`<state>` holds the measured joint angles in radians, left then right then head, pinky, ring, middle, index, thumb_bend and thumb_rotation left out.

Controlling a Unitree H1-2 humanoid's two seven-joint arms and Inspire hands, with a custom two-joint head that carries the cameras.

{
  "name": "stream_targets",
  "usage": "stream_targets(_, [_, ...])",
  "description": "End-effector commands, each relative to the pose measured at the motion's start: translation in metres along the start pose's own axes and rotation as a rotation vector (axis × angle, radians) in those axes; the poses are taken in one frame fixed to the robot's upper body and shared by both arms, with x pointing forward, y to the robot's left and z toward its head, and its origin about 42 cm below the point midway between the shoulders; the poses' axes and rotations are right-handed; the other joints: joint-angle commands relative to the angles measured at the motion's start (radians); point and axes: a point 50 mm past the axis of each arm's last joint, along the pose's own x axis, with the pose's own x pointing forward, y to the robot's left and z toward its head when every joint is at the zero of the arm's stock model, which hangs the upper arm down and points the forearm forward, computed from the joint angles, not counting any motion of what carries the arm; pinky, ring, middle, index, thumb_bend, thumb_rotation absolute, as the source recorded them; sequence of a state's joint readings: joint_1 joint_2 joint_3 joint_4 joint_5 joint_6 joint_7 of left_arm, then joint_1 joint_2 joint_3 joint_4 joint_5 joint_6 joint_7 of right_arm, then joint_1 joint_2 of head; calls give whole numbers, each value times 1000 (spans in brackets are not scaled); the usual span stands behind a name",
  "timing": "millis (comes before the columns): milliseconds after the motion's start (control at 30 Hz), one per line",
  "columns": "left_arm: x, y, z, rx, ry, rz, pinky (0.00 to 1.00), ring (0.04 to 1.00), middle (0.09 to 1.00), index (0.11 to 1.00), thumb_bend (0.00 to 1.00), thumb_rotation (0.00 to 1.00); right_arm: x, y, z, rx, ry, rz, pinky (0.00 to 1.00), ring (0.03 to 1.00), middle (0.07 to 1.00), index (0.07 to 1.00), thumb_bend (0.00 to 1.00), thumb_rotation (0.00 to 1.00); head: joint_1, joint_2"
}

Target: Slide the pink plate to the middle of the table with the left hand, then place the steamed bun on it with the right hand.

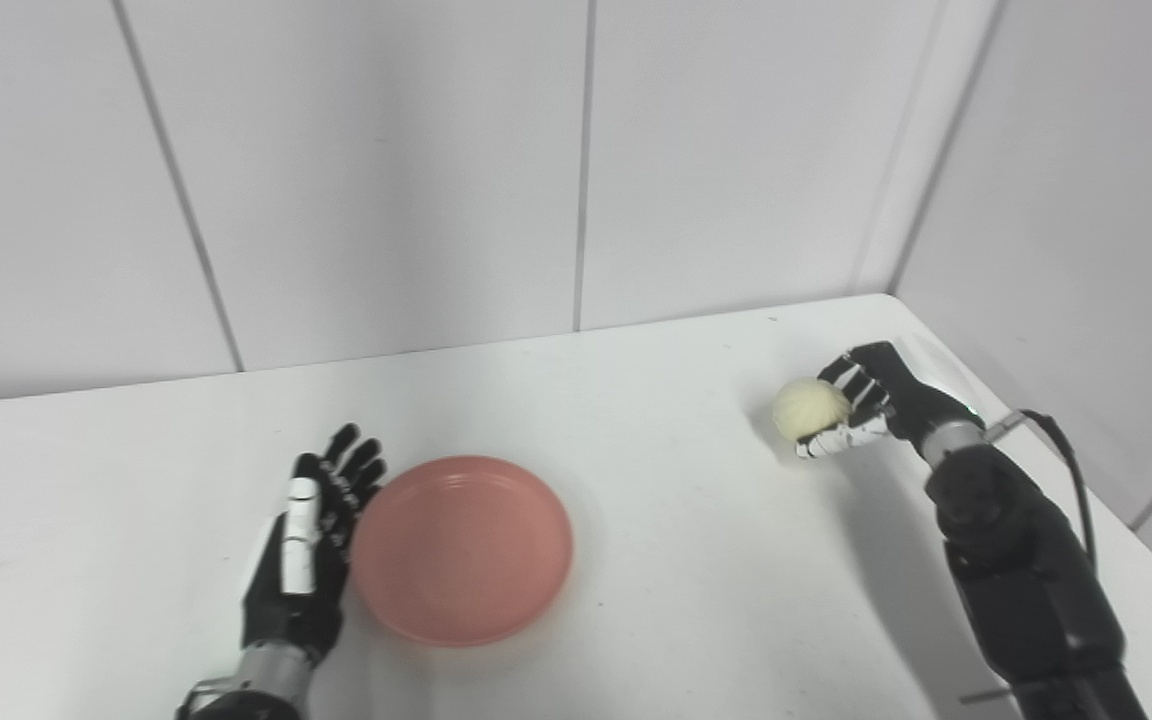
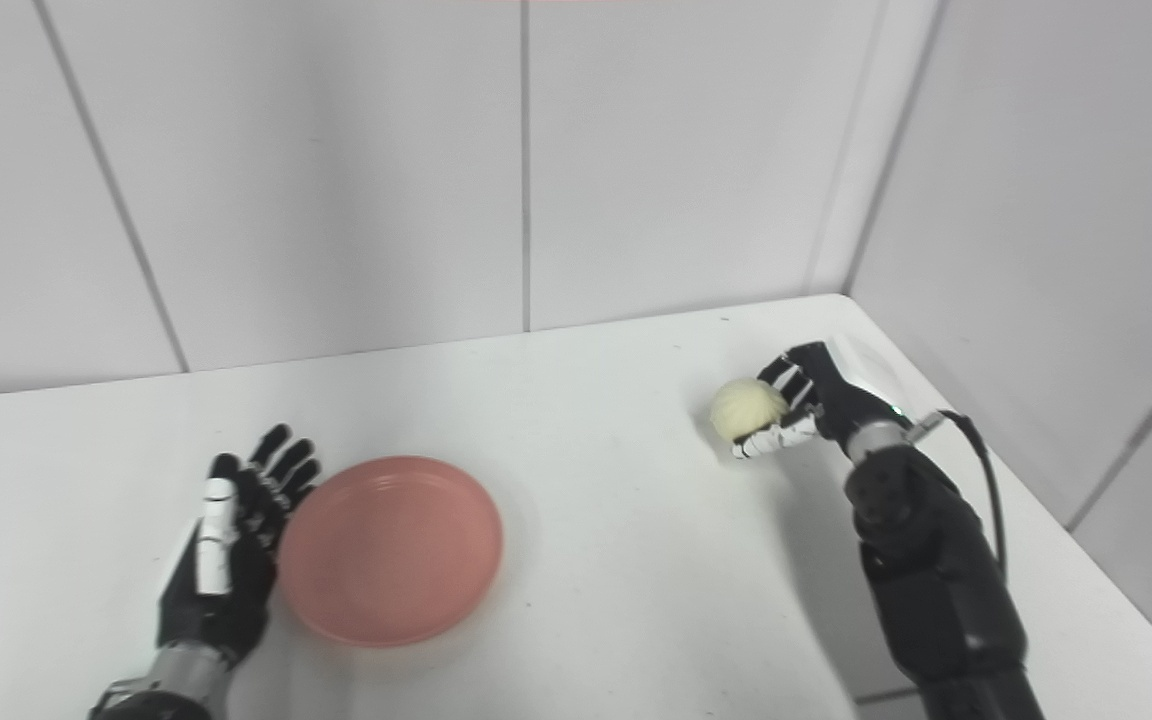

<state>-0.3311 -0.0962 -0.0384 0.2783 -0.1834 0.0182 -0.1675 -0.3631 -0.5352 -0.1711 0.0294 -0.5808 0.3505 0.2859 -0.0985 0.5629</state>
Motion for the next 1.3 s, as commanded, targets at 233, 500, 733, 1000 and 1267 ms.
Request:
stream_targets(233, [6, -14, -6, -2, 1, -32, 984, 939, 927, 919, 618, 987, -16, -3, 57, 42, -298, -15, 299, 378, 458, 517, 522, 0, 78, -2])
stream_targets(500, [11, -20, -14, 10, -4, -27, 988, 941, 930, 921, 626, 975, -34, 26, 87, 110, -381, 18, 294, 367, 448, 517, 521, 0, 125, -9])
stream_targets(733, [11, -21, -18, 30, -1, -39, 980, 942, 931, 925, 649, 997, -45, 49, 102, 148, -437, 24, 318, 397, 450, 517, 521, 0, 106, -10])
stream_targets(1000, [8, -21, -20, 30, 1, -56, 967, 928, 919, 911, 660, 988, -54, 75, 118, 193, -548, -2, 302, 382, 430, 524, 518, 0, 78, -7])
stream_targets(1267, [5, -20, -19, 25, 18, -60, 967, 929, 917, 908, 653, 985, -63, 109, 132, 210, -597, -2, 247, 328, 400, 520, 514, 0, 42, -8])
